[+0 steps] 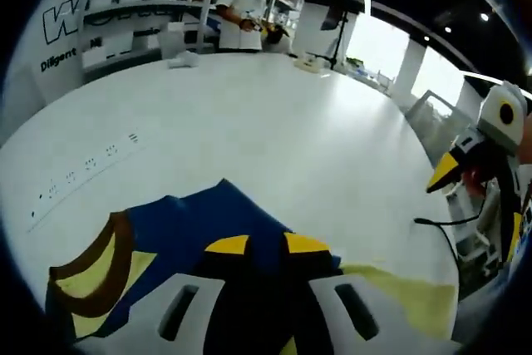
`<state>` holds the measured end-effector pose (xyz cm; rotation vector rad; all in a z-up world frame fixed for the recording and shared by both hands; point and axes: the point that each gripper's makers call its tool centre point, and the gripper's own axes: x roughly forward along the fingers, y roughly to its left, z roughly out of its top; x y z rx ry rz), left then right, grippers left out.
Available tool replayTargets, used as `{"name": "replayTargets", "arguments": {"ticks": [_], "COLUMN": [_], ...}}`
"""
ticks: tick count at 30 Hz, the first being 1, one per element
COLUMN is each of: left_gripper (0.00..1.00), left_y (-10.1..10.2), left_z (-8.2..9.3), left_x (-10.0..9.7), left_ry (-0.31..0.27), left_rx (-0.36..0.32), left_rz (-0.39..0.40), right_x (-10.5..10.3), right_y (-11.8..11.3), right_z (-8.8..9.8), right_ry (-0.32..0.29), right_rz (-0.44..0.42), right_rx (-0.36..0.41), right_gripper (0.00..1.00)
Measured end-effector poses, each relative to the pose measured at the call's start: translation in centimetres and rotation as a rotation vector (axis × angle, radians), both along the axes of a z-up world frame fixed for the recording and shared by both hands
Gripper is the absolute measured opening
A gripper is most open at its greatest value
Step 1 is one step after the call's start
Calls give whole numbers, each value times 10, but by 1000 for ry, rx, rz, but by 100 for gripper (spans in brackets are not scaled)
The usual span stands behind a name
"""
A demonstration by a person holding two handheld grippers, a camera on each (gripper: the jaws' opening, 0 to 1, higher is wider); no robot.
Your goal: Fold the garment on the visible template until the final outline fits inside the template.
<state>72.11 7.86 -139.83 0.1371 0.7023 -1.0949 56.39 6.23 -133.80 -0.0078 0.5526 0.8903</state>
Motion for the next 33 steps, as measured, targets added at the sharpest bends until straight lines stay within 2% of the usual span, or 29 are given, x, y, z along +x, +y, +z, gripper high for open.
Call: {"name": "replayTargets", "arguments": {"ticks": [2,6,9,13,18,21,23,25,28,33], "left_gripper": [14,15,13,13,14,14,13,14,14,15], "left_y": [8,42,76,133,195,230,242,264,284,308], "left_z": [9,28,35,39,38,31,26,19,16,14], "left_x": [-3,-20,-35,-63,-100,-130,-142,-160,-176,-198], "left_ry": [-8,-22,-20,-33,-21,-4,6,10,25,4], "left_rx": [-21,-48,-57,-26,6,41,61,104,125,187], "left_rz": [9,24,51,97,152,160,152,143,145,94], "right_x": [1,1,0,-4,-13,-21,-27,-34,-43,-58], "right_y": [2,8,14,21,32,40,45,51,58,66], "right_z": [2,3,5,4,0,-1,-3,-6,-9,-16], "right_ry": [-5,-10,-18,-24,-24,-22,-21,-18,-18,-14], "right_rz": [4,17,27,47,71,86,100,117,139,162], "right_rx": [1,-1,-3,-14,-25,-30,-31,-44,-49,-60], "right_gripper": [79,79,78,77,76,75,74,74,73,73]}}
